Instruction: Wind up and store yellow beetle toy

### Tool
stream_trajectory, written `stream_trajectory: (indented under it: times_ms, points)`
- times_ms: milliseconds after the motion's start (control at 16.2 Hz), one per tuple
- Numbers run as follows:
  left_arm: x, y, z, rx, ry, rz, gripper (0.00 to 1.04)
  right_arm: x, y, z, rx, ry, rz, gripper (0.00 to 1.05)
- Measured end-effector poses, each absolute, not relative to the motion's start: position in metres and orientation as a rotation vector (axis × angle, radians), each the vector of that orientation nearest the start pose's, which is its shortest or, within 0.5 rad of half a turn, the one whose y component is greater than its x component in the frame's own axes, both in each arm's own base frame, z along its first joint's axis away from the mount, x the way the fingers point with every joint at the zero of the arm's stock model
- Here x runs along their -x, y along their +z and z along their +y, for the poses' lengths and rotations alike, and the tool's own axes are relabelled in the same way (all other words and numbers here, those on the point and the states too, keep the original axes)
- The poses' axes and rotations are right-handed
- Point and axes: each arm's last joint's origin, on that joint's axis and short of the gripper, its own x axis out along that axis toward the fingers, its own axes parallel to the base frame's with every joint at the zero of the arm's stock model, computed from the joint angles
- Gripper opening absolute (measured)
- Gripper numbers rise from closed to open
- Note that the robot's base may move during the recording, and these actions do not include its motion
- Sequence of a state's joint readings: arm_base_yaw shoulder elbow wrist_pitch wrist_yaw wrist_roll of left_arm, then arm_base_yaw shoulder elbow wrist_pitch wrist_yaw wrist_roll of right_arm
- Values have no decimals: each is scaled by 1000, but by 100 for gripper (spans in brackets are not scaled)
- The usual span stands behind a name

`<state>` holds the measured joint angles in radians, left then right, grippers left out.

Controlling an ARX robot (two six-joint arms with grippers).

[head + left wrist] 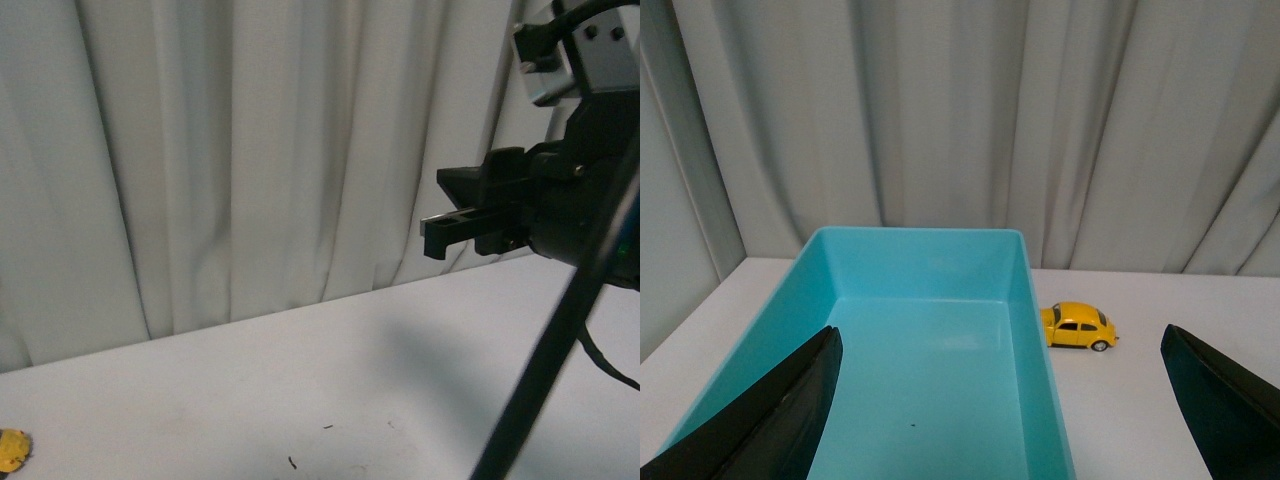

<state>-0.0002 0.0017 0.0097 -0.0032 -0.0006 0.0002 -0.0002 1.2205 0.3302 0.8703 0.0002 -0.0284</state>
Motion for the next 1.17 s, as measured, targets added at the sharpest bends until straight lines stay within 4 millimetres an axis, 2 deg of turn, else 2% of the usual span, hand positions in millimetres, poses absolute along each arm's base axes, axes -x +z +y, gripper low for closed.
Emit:
stream_trajectory:
  times_ms: [124, 247, 495, 742, 865, 1175]
  points:
    - [-97, 166, 0, 0, 0, -5, 98, -210, 196, 0, 19, 0, -10, 2]
    - [-97, 166, 0, 0, 1, -5, 98, -195, 185, 0, 18, 0, 17, 2]
    - [-97, 166, 0, 0, 0, -5, 98, -168, 178, 0, 17, 0, 10, 2]
    - [-97, 166, 0, 0, 1, -5, 98, -151, 171, 0, 15, -1, -29, 2]
    - [-97, 166, 0, 0, 1, -5, 98, -145, 160, 0, 15, 0, 34, 2]
    - [-97, 166, 0, 0, 1, -5, 98, -133, 167, 0, 15, 0, 1, 2]
